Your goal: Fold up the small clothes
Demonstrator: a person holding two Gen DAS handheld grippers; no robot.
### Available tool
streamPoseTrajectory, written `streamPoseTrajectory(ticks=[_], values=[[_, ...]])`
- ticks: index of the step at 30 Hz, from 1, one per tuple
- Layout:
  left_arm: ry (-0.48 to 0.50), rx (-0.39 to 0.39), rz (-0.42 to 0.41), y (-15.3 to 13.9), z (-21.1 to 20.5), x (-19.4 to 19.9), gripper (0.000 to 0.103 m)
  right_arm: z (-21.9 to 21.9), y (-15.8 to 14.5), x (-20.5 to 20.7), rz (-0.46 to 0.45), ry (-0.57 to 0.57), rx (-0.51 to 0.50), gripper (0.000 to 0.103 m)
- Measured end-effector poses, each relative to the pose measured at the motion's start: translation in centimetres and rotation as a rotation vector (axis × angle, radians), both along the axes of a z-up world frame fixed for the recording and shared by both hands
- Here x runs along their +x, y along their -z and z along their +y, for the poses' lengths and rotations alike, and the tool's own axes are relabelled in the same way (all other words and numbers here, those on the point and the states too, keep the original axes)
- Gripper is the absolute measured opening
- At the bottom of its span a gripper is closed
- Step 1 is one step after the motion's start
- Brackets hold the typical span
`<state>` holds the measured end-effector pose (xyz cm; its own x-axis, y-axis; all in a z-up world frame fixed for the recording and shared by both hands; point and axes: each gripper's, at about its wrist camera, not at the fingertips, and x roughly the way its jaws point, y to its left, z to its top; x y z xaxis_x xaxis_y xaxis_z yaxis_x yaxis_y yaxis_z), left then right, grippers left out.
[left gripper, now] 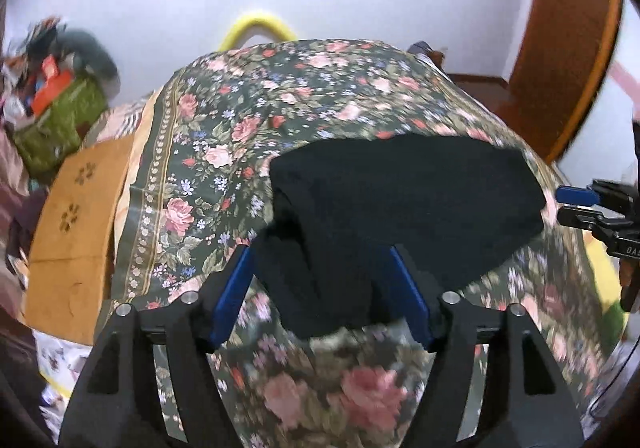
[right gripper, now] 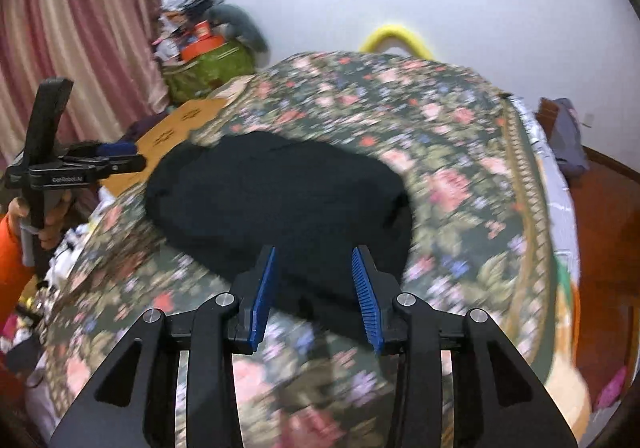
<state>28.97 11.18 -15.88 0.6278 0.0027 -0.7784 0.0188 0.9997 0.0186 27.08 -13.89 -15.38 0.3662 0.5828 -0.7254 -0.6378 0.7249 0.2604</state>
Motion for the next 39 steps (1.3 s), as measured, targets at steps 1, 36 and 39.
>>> streamPoseTrajectory(ticks=[1, 36, 39], values=[[0.012, 0.002, 0.002, 0.3, -0.6, -0.5, 0.070, 0.5, 0.3, -0.5, 0.011, -0.017, 0.002, 0.035], [-0.113, -0.148, 0.055, 4.1, 3.1, 4.2, 0.084, 3.0, -2.3, 5.8, -0.103, 0.060, 0.023, 0.057], [-0.126, -0.139, 0.086, 5.4, 3.5, 4.2, 0.084, 1.6, 0.5, 5.2, -0.025, 0.046, -0.006, 0.057]])
